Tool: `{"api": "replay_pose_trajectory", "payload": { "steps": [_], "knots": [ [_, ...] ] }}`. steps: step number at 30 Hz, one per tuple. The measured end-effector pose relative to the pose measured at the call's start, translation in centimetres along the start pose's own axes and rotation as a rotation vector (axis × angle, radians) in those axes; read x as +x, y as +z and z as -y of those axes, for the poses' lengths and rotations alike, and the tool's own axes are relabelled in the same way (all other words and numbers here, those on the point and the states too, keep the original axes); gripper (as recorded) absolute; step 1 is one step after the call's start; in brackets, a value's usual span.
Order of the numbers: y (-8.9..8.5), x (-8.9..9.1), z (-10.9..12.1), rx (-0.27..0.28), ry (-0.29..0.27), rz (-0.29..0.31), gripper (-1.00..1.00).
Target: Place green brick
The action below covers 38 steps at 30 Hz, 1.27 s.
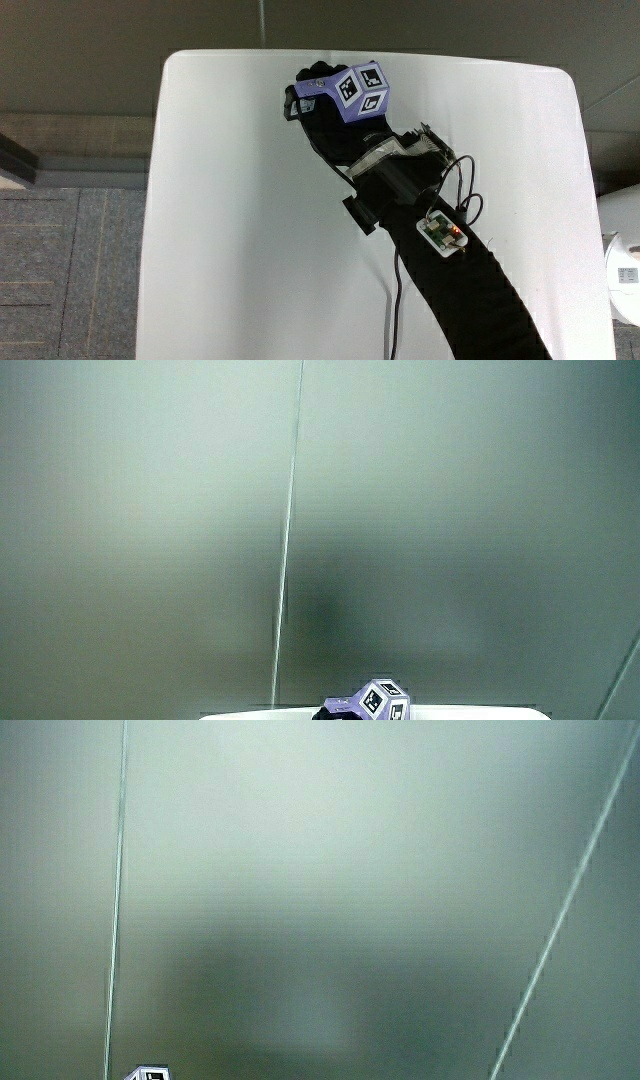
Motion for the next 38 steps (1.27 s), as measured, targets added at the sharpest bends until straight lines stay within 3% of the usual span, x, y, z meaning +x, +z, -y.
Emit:
{"api": "replay_pose_trajectory", "payload": {
  "steps": [4,6,10,20,26,28,29,38],
  "knots": [
    [0.0,0.5,0.0,-0.024,-0.007,-0.015,0.00],
    [0.6,-0.1,0.4,-0.018,0.017,-0.023,-0.12],
    [0.1,0.2,0.5,-0.002,0.012,-0.010,-0.37],
    [0.6,0.1,0.6,-0.038,-0.004,-0.019,-1.00],
    [0.9,0.5,0.9,-0.019,-0.002,-0.014,-1.00],
    [0.7,1.2,0.7,-0.043,0.018,-0.046,-1.00],
    [1.0,1.1,1.2,-0.018,0.001,-0.018,-1.00],
    [1.5,2.6,3.4,-0.067,0.017,-0.103,-1.00]
  ]
}}
